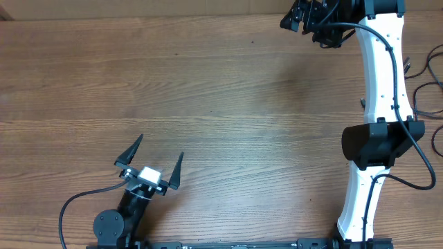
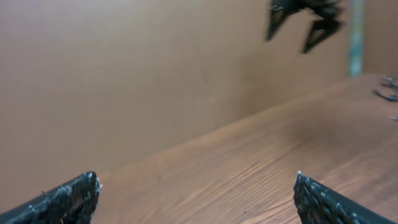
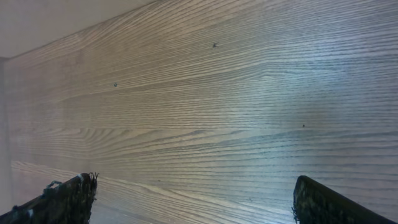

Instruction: Untangle cables

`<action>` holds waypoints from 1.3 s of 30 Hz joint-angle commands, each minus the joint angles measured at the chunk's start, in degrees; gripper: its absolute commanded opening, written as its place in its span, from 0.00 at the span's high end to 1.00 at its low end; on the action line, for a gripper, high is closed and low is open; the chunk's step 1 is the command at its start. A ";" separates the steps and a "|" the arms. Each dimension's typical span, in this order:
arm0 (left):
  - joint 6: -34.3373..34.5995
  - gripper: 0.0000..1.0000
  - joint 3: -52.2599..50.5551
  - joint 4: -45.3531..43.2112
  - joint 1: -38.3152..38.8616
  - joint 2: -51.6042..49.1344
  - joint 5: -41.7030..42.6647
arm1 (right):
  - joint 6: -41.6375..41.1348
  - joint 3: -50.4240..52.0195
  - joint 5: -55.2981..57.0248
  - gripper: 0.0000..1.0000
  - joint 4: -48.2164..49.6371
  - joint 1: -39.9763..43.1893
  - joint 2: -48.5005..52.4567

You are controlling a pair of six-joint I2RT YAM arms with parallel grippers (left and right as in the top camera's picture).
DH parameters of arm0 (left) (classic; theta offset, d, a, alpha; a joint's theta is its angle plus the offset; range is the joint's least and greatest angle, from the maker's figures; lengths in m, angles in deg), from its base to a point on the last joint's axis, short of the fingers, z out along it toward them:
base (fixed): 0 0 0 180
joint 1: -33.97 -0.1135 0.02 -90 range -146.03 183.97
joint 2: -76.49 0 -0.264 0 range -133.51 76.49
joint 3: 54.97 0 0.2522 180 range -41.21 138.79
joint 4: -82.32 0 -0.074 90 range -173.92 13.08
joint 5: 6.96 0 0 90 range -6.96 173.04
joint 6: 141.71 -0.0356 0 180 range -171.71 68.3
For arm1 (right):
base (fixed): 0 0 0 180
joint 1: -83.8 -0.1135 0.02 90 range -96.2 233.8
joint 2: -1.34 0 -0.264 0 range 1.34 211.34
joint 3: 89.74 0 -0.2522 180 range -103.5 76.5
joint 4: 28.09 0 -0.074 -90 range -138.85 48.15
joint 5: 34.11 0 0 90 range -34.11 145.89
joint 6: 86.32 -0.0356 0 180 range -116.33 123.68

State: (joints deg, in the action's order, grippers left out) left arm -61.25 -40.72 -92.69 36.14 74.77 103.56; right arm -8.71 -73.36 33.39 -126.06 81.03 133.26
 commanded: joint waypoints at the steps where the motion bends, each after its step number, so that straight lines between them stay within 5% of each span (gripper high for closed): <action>1: 8.98 0.00 -0.22 4.61 -0.50 1.55 -12.48 | -0.04 0.02 -0.28 0.00 0.07 -0.11 0.00; 4: 15.93 0.01 -0.20 13.90 -0.48 1.53 -20.72 | -0.02 0.02 -0.28 0.00 0.07 -0.11 0.00; 19: 11.15 0.01 -0.24 13.35 -1.99 1.57 -20.41 | -0.02 0.02 -0.28 0.00 0.07 -0.11 0.00; 26: -1.42 0.00 -0.24 13.25 -3.65 1.57 -20.72 | -0.04 0.02 -0.28 0.00 0.07 -0.11 0.00; 39: -1.40 0.00 -0.22 13.22 -3.54 1.51 -20.68 | -0.04 0.02 -0.28 0.00 0.07 -0.13 0.00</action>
State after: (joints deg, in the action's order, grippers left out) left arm -61.35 -40.72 -79.54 33.06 75.73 83.62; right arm -8.73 -73.36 33.36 -126.06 81.03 133.26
